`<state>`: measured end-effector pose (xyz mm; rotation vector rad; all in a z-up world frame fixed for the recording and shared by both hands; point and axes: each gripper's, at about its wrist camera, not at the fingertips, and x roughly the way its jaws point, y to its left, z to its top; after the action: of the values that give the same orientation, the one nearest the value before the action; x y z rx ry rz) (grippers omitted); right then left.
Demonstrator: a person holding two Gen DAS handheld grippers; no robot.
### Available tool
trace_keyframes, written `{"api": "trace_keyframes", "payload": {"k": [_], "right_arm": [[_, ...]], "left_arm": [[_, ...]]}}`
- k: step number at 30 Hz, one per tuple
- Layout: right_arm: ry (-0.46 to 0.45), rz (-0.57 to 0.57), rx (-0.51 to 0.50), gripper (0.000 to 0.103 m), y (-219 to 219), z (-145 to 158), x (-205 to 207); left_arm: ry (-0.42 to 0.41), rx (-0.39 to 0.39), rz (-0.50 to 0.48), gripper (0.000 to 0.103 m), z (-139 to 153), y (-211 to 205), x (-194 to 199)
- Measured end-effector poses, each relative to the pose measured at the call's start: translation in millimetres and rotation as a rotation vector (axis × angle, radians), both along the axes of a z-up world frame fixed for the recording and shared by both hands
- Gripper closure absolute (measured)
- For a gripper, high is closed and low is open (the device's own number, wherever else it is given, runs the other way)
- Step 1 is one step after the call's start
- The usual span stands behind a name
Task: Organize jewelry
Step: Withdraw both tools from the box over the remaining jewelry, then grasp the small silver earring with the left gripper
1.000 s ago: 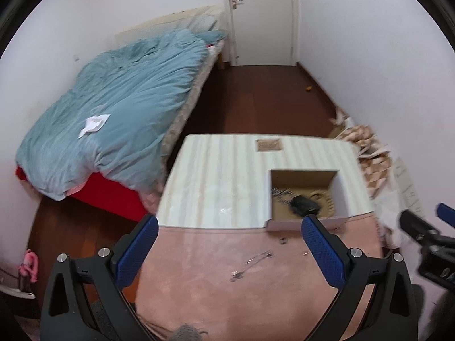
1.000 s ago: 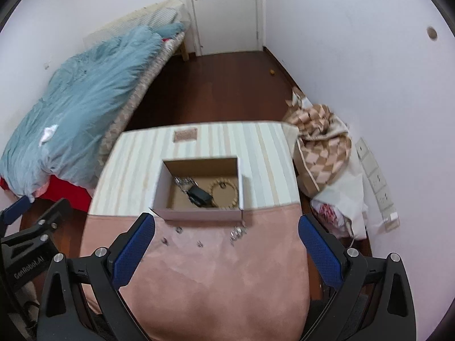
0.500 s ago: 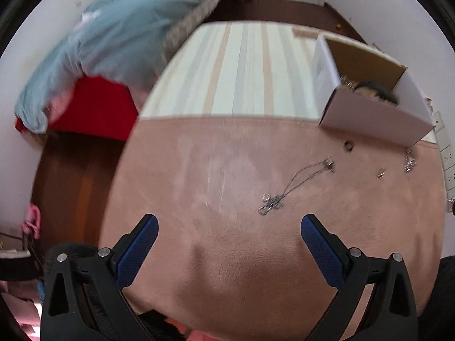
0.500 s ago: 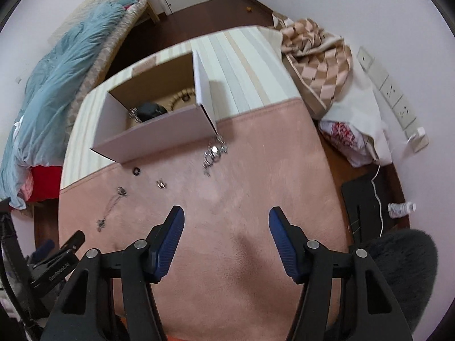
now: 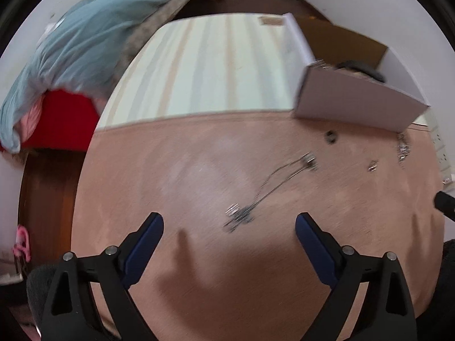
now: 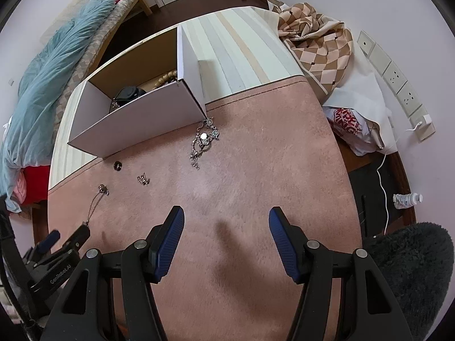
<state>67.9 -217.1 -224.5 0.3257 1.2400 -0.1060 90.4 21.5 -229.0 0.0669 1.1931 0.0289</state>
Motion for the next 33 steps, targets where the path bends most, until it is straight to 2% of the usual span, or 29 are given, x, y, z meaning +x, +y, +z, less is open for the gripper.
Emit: {"api": "trace_keyframes", "payload": {"k": [5, 8, 12, 16, 18, 20, 22, 23, 28, 33], "right_arm": [[-0.004, -0.025, -0.007, 0.039, -8, -3, 6], [-0.006, -0.041, -0.007, 0.039, -14, -3, 8], [-0.011, -0.06, -0.005, 0.039, -22, -1, 10], [-0.014, -0.08, -0.004, 0.039, -31, 0, 13], [-0.015, -0.087, -0.001, 0.039, -34, 0, 15], [-0.015, -0.093, -0.004, 0.039, -36, -1, 16], [-0.013, -0.101, 0.006, 0.039, -38, -2, 17], [-0.014, -0.104, 0.012, 0.039, -39, -1, 18], [-0.044, -0.099, 0.083, 0.039, -41, 0, 23], [-0.069, -0.054, 0.11, 0.04, -31, -5, 40]], "left_arm": [[-0.027, 0.013, -0.072, 0.01, 4, -30, 18], [-0.027, 0.028, -0.119, 0.021, 1, -48, 28], [-0.007, 0.034, -0.158, 0.029, -5, -63, 36], [0.01, 0.034, -0.191, 0.051, -12, -70, 40], [0.0, 0.027, -0.201, 0.057, -12, -72, 39], [-0.001, 0.007, -0.21, 0.078, -11, -73, 38], [0.002, -0.008, -0.223, 0.09, -12, -76, 38], [0.003, -0.004, -0.229, 0.093, -12, -78, 38], [0.0, -0.046, -0.199, 0.093, -6, -75, 32], [-0.026, -0.134, -0.131, 0.093, 20, -53, 26]]}}
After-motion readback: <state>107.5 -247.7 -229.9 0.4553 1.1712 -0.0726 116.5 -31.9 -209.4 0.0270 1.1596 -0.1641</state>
